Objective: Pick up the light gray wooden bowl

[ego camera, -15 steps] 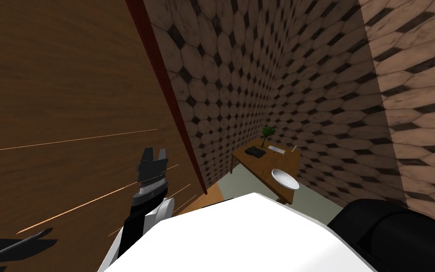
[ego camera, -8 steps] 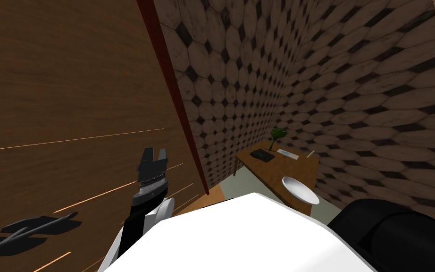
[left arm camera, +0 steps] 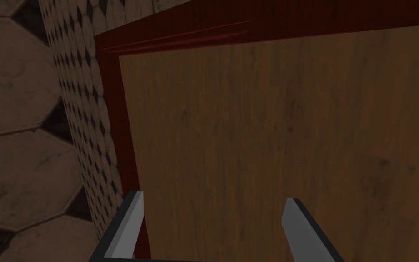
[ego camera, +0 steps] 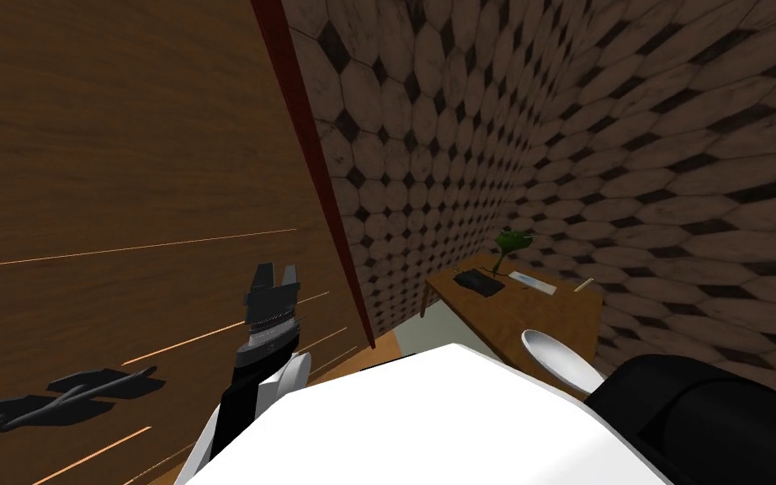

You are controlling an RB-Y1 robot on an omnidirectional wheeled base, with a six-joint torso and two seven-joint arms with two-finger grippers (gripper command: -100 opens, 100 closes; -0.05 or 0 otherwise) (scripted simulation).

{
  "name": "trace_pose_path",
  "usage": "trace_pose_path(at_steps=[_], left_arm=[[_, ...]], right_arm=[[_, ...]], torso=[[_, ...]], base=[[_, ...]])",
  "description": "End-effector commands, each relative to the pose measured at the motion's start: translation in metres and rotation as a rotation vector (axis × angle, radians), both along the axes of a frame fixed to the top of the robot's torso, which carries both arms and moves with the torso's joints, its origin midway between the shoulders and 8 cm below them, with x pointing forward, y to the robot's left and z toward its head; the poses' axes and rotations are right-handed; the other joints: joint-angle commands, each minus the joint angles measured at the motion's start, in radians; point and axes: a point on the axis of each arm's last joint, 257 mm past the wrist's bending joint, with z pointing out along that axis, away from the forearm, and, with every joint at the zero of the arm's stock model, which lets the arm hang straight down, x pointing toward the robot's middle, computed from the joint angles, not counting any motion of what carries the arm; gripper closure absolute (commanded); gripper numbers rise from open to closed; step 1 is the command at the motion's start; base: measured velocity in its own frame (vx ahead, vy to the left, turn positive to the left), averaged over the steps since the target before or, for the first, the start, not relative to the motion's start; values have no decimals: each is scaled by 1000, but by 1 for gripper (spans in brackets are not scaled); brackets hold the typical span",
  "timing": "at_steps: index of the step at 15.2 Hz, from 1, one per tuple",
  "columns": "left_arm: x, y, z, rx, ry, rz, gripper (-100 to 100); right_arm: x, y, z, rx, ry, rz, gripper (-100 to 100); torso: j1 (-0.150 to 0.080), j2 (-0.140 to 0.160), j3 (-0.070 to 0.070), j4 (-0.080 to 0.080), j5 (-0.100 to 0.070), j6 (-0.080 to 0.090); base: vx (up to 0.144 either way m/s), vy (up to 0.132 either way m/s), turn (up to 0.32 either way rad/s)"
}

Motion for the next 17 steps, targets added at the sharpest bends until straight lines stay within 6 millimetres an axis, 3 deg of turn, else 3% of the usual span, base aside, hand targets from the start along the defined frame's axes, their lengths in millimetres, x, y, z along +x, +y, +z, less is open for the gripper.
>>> trace_pose_path(at_steps=[1, 4, 6, 8, 9, 10, 17], left_arm=[[0, 0, 0, 0, 0, 0, 0], [0, 0, 0, 0, 0, 0, 0], [0, 0, 0, 0, 0, 0, 0], [0, 0, 0, 0, 0, 0, 0], [0, 0, 0, 0, 0, 0, 0], [0, 0, 0, 0, 0, 0, 0], [0, 0, 0, 0, 0, 0, 0]], right_arm=[[-6, -12, 6, -26, 21, 9, -100], [-17, -30, 18, -64, 61, 31, -100], [-20, -31, 18, -68, 73, 40, -100], [-20, -13, 2, -31, 82, 64, -100], [-20, -24, 9, -53, 79, 50, -100], [-17, -13, -5, -48, 72, 46, -100], [-15, -7, -13, -49, 68, 40, -100]], torso=[[0, 0, 0, 0, 0, 0], [0, 0, 0, 0, 0, 0], [0, -4, -2, -1, 0, -1], [-1, -5, -3, -1, -1, 0], [-1, -7, -4, -1, -1, -1], [0, -6, -4, -1, -1, 0], [-1, 7, 4, 1, -1, 1]], base=[[63, -17, 135], [61, -9, 156], [103, -25, 273], [141, -28, 210], [103, -16, 130], [17, -48, 66], [-37, -40, 25]])
